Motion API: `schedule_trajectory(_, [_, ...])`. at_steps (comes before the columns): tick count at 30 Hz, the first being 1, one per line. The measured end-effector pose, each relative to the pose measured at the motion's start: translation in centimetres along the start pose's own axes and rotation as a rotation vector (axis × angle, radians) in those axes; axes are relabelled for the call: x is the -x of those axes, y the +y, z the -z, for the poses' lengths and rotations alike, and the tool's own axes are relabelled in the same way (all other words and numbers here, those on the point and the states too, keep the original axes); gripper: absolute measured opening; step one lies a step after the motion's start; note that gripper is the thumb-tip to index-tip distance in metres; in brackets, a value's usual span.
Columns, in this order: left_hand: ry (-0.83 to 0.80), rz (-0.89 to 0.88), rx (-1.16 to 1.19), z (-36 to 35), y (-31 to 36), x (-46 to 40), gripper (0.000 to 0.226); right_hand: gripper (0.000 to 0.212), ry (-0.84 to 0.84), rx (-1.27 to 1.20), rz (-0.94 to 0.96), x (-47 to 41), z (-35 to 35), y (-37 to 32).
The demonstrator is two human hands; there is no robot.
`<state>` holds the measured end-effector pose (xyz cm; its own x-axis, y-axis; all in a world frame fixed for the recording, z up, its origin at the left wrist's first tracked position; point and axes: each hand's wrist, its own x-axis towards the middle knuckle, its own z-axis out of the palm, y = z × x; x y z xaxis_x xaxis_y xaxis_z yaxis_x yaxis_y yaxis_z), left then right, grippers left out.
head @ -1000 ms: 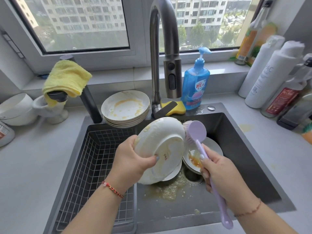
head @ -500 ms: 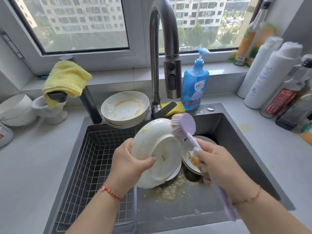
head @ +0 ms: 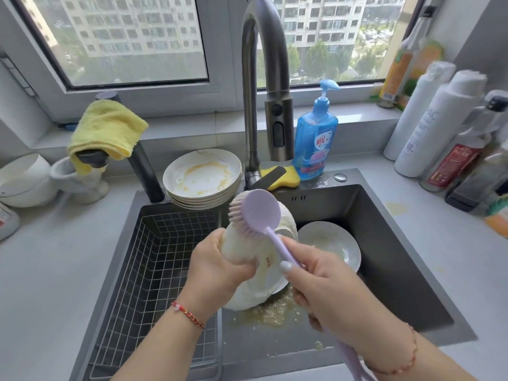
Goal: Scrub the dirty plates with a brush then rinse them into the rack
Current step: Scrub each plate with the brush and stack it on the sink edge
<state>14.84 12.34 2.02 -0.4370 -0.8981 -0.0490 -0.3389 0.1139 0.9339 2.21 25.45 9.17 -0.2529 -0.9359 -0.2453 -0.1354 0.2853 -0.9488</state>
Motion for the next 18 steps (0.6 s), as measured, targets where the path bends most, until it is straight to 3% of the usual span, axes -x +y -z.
schedule_trajectory(3, [-0.003,-0.034,0.015,0.6,-0.1,0.0,0.038,0.044,0.157,-0.085,-0.066,-1.3,1.6,2.0])
schedule_trajectory(7, [0.06,-0.036,0.208,1.3,-0.1,0.0,0.055,0.021,0.35,-0.266,-0.296,-3.1,3.1,6.5])
schedule_trajectory(12, [0.059,-0.038,0.507,0.7,0.9,0.3,0.063,0.059,0.411,-0.453,-0.313,-3.3,0.4,8.6])
schedule_trajectory(18, [0.001,-0.02,0.629,0.0,1.0,0.7,0.068,0.068,0.411,-0.566,-0.203,-3.4,0.8,8.4])
